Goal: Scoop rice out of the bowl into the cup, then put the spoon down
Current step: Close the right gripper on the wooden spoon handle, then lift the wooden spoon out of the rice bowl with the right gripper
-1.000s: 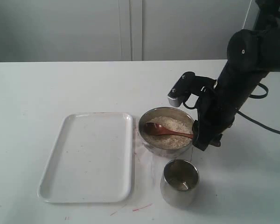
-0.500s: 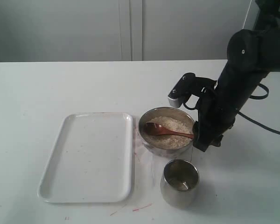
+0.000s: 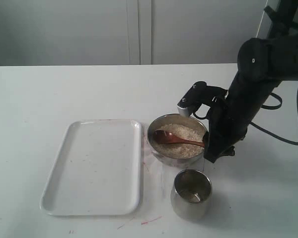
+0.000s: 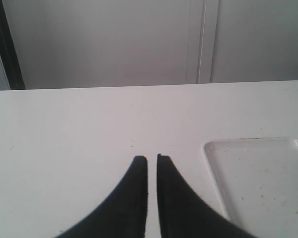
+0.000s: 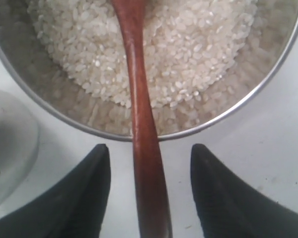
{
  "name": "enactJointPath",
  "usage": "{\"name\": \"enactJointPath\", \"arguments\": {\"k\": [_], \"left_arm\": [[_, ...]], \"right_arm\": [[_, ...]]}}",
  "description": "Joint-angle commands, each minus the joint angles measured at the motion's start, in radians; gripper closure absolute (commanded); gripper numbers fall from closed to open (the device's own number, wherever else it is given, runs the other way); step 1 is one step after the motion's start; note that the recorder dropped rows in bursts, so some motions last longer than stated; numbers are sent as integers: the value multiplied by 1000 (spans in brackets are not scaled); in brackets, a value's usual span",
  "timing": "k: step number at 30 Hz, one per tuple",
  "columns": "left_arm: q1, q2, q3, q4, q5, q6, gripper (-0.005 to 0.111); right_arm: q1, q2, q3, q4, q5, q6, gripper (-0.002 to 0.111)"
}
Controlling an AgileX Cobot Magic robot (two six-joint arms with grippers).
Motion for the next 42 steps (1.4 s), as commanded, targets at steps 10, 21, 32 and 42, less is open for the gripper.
{"name": "enactJointPath", "arguments": {"k": [10,21,32,42], "left_arm": [[-1,-1,-7,-3,-4,-4,92],[-1,-1,-7,-3,-4,-4,92],[-1,-1,-7,-3,-4,-4,92],[-1,-1,-7,-3,-4,-4,92]], "right_arm": [[-4,0,2,24,-13,14,61],[-4,0,2,26,-1,22,78],[-4,-4,2,43,10,39,93],[-4,-115,2,45,25,51,107]]}}
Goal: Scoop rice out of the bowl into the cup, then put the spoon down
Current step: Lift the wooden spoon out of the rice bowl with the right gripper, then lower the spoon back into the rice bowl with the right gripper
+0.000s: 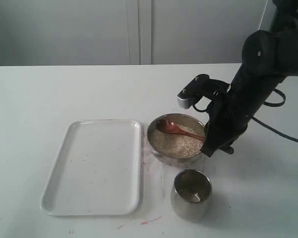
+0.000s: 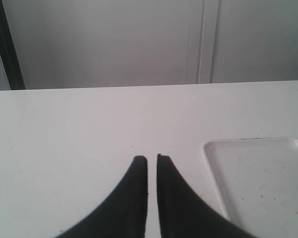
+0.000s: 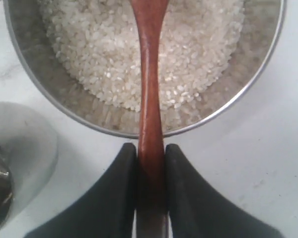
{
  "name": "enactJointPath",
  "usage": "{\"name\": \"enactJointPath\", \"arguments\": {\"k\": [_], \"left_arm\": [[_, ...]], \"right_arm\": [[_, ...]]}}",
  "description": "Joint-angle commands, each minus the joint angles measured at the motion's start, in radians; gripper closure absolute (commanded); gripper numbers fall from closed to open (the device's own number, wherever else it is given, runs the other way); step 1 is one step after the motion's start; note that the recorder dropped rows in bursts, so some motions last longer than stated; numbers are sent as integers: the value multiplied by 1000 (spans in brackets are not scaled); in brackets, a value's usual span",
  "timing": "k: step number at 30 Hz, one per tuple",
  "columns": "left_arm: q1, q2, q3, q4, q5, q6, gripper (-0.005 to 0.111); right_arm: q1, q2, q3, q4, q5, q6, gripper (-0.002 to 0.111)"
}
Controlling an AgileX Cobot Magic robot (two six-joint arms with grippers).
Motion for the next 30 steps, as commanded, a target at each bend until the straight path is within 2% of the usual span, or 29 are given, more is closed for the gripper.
{"name": "enactJointPath", "arguments": {"k": [1,11,16,19,24,30], "left_arm": [[-1,-1,-7,-3,-4,-4,92],[-1,-1,-7,-3,-4,-4,92],[-1,-1,-7,-3,-4,-4,92],[-1,-1,-7,-3,-4,-4,92],[-1,-1,-7,-3,-4,-4,92],[-1,-1,-7,-3,-4,-4,92]], "right_arm": [[-4,-90,2,7,30,9,108],[12,-374,2,85,228,66,108],[58,-547,2,23,289,152,108],[87,-634,2,-76,360,279,108],[120,-736,55,-247,360,486,108],[120,-768,180,-259,360,510,108]]}}
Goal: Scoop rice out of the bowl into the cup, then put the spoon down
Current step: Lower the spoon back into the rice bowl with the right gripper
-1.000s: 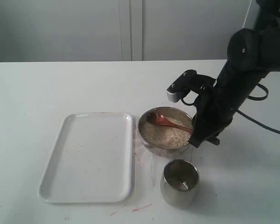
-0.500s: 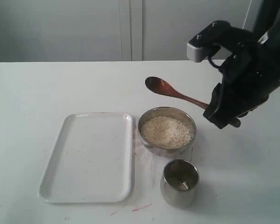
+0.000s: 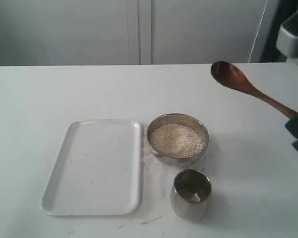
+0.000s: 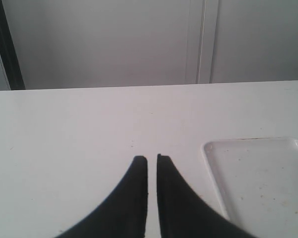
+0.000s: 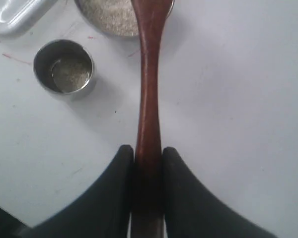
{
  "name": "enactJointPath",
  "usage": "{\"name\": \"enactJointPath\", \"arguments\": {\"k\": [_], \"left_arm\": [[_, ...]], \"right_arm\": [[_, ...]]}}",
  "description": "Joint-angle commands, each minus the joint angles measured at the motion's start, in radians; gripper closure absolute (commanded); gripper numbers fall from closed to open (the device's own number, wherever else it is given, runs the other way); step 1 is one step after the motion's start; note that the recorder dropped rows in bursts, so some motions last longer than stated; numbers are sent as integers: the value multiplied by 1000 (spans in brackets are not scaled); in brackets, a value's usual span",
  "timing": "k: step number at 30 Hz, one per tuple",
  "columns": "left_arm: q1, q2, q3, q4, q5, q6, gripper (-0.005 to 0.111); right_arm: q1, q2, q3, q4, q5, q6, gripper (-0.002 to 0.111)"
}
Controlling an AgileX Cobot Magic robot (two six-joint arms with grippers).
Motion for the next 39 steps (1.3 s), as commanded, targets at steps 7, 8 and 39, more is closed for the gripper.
{"name": "enactJointPath", "arguments": {"k": [7,8,39], "left_arm": [[-1,-1,-7,-3,-4,-4,92],[-1,-1,-7,-3,-4,-4,92],[-1,-1,-7,-3,-4,-4,92]], "right_arm": [[63,10,213,-110,-100,53,108],[79,24,220,-139,-109,70,108],[379,546,226,-1069,-300,496,108]]}}
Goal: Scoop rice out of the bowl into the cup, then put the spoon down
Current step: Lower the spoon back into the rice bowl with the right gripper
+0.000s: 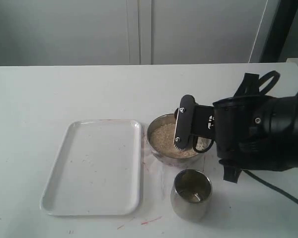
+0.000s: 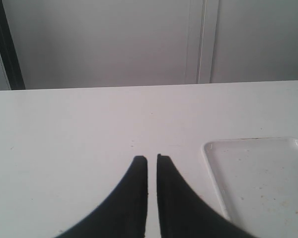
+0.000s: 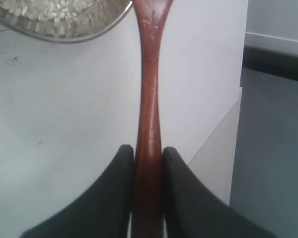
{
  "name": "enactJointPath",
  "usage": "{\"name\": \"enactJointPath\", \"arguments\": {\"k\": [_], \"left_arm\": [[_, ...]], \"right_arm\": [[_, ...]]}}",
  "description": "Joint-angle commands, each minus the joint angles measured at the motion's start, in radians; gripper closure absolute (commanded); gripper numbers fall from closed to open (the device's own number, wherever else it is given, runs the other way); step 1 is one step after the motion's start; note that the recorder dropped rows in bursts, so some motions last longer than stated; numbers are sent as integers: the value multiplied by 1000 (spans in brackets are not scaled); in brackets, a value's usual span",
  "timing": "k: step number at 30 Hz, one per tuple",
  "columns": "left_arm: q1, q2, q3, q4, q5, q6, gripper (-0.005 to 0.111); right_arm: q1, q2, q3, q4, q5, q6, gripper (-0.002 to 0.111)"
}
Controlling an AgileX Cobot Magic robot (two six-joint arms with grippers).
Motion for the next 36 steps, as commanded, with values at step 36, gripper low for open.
{"name": "enactJointPath", "arguments": {"k": [36], "left_arm": [[-1,-1,-7,-3,-4,-4,92]], "right_arm": [[-122,132,-56,-12,-123,-73,108]]}}
